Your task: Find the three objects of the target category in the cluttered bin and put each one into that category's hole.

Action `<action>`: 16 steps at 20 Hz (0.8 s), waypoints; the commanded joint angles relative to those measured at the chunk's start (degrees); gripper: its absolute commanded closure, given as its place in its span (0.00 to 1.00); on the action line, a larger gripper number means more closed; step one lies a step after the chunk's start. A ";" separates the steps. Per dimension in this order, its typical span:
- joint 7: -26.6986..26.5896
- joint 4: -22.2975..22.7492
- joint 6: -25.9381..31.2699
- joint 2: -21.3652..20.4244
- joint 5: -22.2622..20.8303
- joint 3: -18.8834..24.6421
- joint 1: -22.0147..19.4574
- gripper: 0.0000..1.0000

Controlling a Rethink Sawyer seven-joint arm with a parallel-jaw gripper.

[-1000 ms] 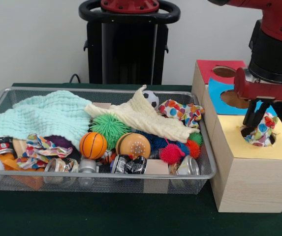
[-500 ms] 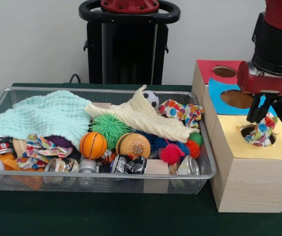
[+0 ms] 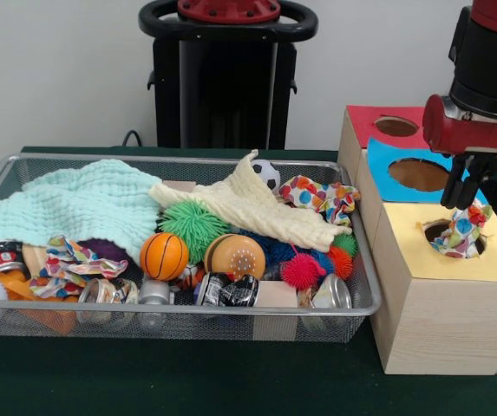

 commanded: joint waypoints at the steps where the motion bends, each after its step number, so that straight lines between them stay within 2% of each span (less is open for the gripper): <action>1: 10.31 0.68 4.97 0.50 0.99 2.67 -2.46 1.00; 16: 11.57 0.67 5.59 -0.68 1.70 2.52 -1.80 1.00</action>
